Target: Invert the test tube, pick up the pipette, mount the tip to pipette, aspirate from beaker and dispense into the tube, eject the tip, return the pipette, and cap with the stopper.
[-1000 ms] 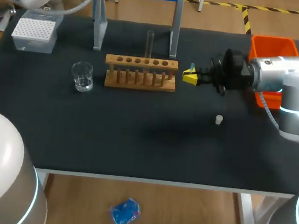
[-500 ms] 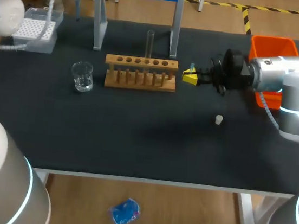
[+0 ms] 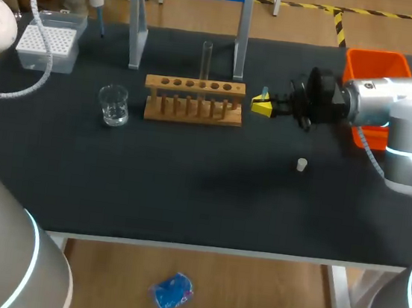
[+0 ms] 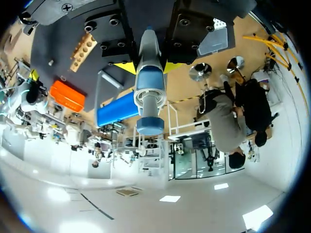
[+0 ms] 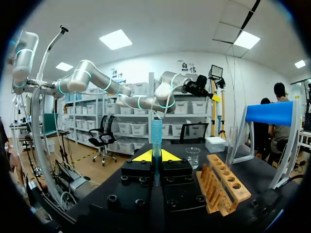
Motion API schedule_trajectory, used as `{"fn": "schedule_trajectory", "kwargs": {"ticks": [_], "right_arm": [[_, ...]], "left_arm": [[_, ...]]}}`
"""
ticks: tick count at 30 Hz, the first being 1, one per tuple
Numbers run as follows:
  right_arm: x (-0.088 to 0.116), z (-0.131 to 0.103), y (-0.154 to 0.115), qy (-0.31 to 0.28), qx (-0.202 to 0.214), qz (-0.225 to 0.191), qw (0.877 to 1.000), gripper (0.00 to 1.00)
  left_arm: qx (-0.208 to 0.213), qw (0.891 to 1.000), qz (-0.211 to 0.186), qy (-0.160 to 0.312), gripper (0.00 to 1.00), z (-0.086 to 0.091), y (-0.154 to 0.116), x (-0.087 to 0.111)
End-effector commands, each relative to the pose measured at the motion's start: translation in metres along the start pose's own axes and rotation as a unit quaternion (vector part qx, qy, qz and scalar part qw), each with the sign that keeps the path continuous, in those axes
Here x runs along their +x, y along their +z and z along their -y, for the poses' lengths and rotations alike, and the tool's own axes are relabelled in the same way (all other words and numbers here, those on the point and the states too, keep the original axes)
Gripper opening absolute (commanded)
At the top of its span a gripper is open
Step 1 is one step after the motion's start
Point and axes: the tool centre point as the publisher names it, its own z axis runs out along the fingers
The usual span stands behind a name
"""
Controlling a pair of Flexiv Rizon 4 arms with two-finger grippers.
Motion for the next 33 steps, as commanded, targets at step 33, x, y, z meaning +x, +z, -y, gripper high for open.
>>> {"fn": "schedule_trajectory", "kwargs": {"ticks": [33], "right_arm": [[0.0,0.0,-0.001,0.0,0.0,-0.001,1.0,0.0]], "left_arm": [[0.025,0.908,-0.387,0.158,0.0,0.0,-0.052,0.091]]}}
